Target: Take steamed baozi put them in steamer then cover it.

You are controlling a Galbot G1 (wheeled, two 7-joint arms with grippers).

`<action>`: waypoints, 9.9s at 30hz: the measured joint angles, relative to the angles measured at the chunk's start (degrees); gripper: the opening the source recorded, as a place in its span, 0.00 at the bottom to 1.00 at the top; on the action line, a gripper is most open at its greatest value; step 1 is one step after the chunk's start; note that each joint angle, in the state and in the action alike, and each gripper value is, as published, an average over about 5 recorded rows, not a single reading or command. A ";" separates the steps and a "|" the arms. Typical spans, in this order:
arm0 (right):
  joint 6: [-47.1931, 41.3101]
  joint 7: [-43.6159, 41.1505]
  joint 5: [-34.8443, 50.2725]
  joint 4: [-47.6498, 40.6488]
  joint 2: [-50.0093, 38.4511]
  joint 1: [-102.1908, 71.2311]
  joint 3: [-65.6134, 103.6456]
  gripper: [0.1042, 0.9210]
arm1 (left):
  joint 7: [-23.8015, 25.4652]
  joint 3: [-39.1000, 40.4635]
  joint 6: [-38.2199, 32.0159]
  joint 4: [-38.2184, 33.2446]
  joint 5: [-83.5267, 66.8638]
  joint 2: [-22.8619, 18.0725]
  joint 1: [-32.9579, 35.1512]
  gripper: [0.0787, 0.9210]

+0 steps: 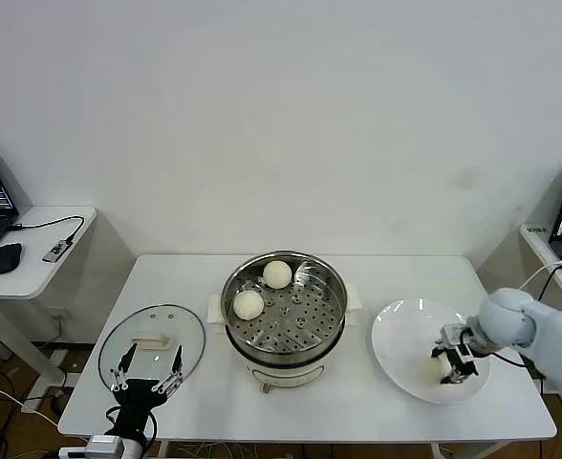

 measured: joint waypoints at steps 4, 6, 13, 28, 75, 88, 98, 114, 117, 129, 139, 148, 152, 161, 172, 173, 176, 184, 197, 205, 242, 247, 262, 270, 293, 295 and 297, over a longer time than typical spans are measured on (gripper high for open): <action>-0.28 -0.65 1.90 0.71 -0.26 4.15 -0.72 0.57 | 0.03 0.05 0.00 -0.15 -0.16 0.18 -0.06 0.88; -0.38 -0.88 3.08 0.85 -0.12 6.80 -1.45 0.58 | 0.05 0.05 0.00 -0.18 -0.27 0.36 -0.06 0.88; -0.66 -1.09 7.52 0.60 2.30 19.55 -7.06 0.58 | 0.06 0.05 0.00 -0.22 -0.60 0.86 -0.17 0.88; 0.64 1.35 16.09 1.01 18.19 37.13 -18.32 0.58 | 0.06 -0.57 -0.04 -0.25 -1.10 0.25 -0.25 0.88; 30.44 0.81 -0.27 -3.89 43.11 33.76 -28.03 0.59 | -0.09 -1.39 -0.19 -0.35 -1.40 -1.89 -0.06 0.88; 32.07 0.39 -1.82 -2.59 41.78 34.06 -27.39 0.87 | -0.09 -1.29 -0.21 -0.13 -1.39 -1.84 -0.25 0.88; 29.33 -0.28 -1.95 -0.41 36.52 35.51 -24.28 0.88 | -0.09 -1.57 -0.20 -0.21 -1.38 -1.05 -0.23 0.88; 6.42 1.93 4.61 7.60 16.32 33.78 -18.16 0.88 | -0.03 -0.77 0.12 0.24 -1.16 0.73 -0.66 0.88; 3.70 2.07 4.57 8.41 11.92 32.02 -16.64 0.88 | 0.00 -0.63 0.11 0.37 -1.17 1.03 -0.69 0.88; 0.15 1.41 0.16 6.99 -0.49 19.72 -7.51 0.88 | 0.04 0.09 0.10 0.99 -1.04 1.44 -1.07 0.88; 0.24 1.24 -4.13 1.25 -3.15 3.61 5.47 0.88 | 0.07 -0.12 0.09 1.35 -0.99 1.63 -0.81 0.88; 0.76 0.36 -6.35 -3.96 -2.15 -7.31 14.37 0.88 | 0.07 -0.36 0.11 0.77 -0.76 1.70 -0.22 0.88; 1.43 -0.13 -6.80 -6.09 -1.15 -10.59 16.91 0.88 | 0.08 -0.45 0.12 0.65 -0.68 1.71 -0.05 0.88; 2.71 -0.27 -7.70 -10.66 1.60 -14.54 19.86 0.88 | 0.08 -0.65 0.15 0.45 -0.61 1.49 0.16 0.88; 3.20 0.59 -8.92 -14.82 4.69 -16.67 21.69 0.88 | 0.06 -0.64 0.14 0.55 -0.50 1.11 0.04 0.88; 3.23 0.68 -8.99 -15.08 4.92 -16.81 21.83 0.88 | 0.06 -0.63 0.14 0.58 -0.49 1.10 0.03 0.88; 3.26 0.93 -9.14 -15.75 5.57 -17.19 22.21 0.88 | 0.06 -0.60 0.13 0.64 -0.45 1.03 -0.02 0.88; 3.05 1.13 -9.93 -16.92 6.84 -17.58 22.76 0.79 | 0.07 -0.51 0.11 0.74 -0.37 0.91 -0.06 0.88; 2.71 0.78 -10.10 -16.35 6.79 -16.78 22.82 0.61 | 0.04 -0.54 0.09 0.61 -0.38 0.76 -0.05 0.88; 1.45 0.52 -7.91 -13.62 4.94 -12.93 19.96 0.63 | 0.04 -0.43 0.09 0.47 -0.39 0.93 -0.28 0.88; -17.68 10.80 28.30 2.75 21.13 34.72 -18.45 0.64 | -0.03 -0.74 0.19 -0.69 -0.43 0.18 -0.07 0.88; -19.24 11.61 29.23 1.31 25.54 34.12 -19.92 0.64 | -0.04 -0.96 0.19 -0.61 -0.49 -0.05 -0.10 0.88; -19.99 12.21 26.42 -3.93 32.91 30.33 -22.07 0.64 | -0.06 -0.97 0.19 0.43 -0.89 0.11 -0.97 0.88; -19.99 12.67 24.77 -5.49 34.26 29.05 -22.39 0.67 | -0.07 -0.88 0.16 0.65 -0.92 0.12 -1.14 0.88; -18.20 22.16 30.10 4.16 24.88 27.17 -15.18 0.88 | -0.58 -1.08 1.04 0.27 -1.26 0.82 -1.75 0.88; -16.58 25.94 31.43 6.30 22.35 24.97 -12.82 0.88 | -0.49 -1.12 1.09 0.31 -0.98 0.81 -1.72 0.88; -14.54 29.81 32.33 8.37 19.82 21.75 -9.67 0.88 | -0.40 -1.13 1.09 0.34 -0.62 0.76 -1.70 0.88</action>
